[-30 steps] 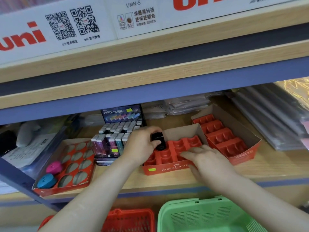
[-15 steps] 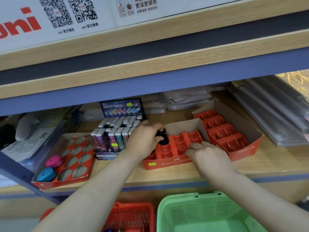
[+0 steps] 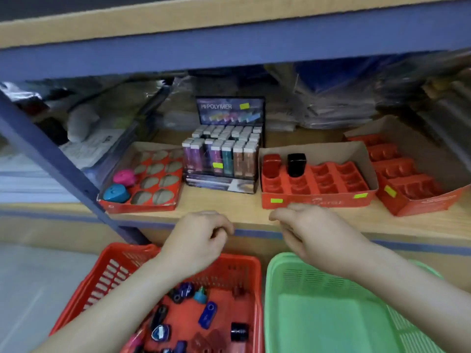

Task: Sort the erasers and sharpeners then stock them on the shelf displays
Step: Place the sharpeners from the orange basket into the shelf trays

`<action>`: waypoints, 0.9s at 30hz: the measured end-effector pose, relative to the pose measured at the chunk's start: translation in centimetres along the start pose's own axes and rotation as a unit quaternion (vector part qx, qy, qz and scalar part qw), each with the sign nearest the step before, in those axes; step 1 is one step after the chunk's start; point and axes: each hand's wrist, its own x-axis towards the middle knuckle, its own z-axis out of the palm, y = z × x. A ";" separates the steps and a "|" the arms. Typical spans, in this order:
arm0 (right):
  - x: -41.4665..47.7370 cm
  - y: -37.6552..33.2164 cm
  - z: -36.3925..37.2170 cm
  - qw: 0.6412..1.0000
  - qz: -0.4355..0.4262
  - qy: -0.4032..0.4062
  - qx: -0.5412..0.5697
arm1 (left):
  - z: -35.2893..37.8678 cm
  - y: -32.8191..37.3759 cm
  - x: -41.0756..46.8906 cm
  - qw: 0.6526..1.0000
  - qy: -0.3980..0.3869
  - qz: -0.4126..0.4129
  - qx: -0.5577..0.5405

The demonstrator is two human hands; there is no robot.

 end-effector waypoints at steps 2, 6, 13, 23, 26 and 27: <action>1.2 -2.4 2.6 0.997 -0.027 -0.066 0.011 | 1.7 -4.7 -2.8 0.993 -0.089 -0.056 0.056; 3.3 -6.7 11.2 0.980 -0.039 -0.196 0.017 | 6.3 -14.3 -8.2 0.963 -0.190 -0.159 0.102; 5.3 -10.5 27.1 0.944 0.069 -0.308 0.092 | 15.8 -23.9 -13.3 0.932 -0.242 -0.249 0.102; 8.3 -13.2 37.5 0.916 0.045 -0.398 -0.007 | 23.7 -28.3 -11.6 0.948 -0.203 -0.242 0.043; 9.0 -13.2 38.6 0.914 0.060 -0.400 -0.015 | 24.2 -28.8 -11.6 0.951 -0.167 -0.254 0.055; 8.9 -13.2 38.9 0.915 0.066 -0.397 -0.014 | 24.3 -29.1 -11.6 0.948 -0.159 -0.270 0.059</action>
